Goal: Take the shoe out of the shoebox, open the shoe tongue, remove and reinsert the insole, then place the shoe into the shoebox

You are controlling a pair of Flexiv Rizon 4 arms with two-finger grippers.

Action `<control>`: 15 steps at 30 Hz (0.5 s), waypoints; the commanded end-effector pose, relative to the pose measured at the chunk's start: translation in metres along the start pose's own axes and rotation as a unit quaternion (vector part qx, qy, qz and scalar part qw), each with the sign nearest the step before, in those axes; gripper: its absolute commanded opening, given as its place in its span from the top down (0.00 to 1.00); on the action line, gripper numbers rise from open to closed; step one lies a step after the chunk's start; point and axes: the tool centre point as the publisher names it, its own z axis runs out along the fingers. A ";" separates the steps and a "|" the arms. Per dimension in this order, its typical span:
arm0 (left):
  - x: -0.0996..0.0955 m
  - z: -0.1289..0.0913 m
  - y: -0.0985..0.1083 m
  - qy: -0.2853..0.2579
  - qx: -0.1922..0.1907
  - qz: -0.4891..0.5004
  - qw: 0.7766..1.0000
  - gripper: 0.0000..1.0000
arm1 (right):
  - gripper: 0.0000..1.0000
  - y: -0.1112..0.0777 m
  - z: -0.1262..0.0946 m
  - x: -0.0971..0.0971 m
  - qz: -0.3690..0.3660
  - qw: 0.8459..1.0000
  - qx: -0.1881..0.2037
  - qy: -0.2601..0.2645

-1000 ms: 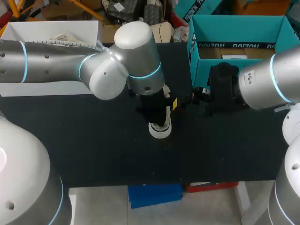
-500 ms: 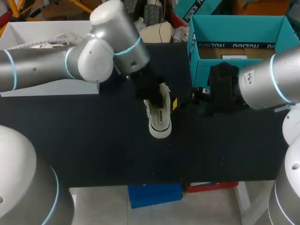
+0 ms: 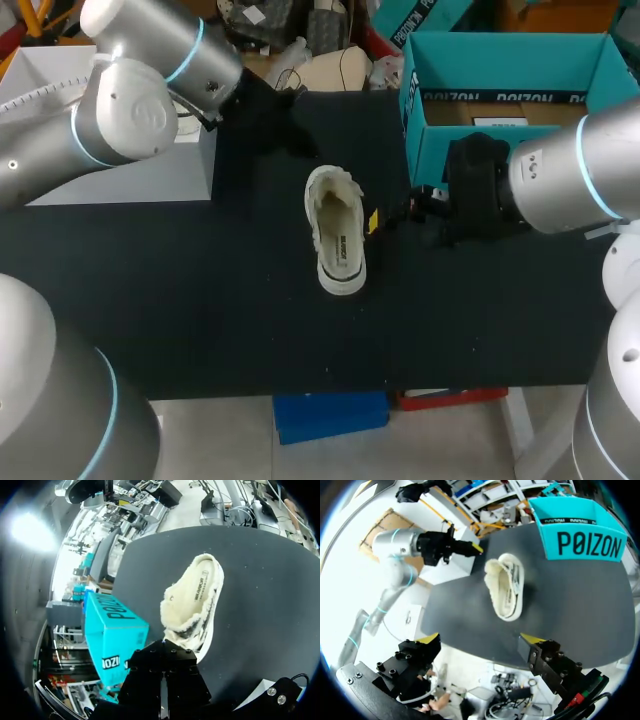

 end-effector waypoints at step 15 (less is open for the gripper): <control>0.032 0.066 -0.015 0.089 0.018 -0.011 0.996 1.00 | 0.00 0.000 0.001 0.001 0.000 1.000 0.000 -0.002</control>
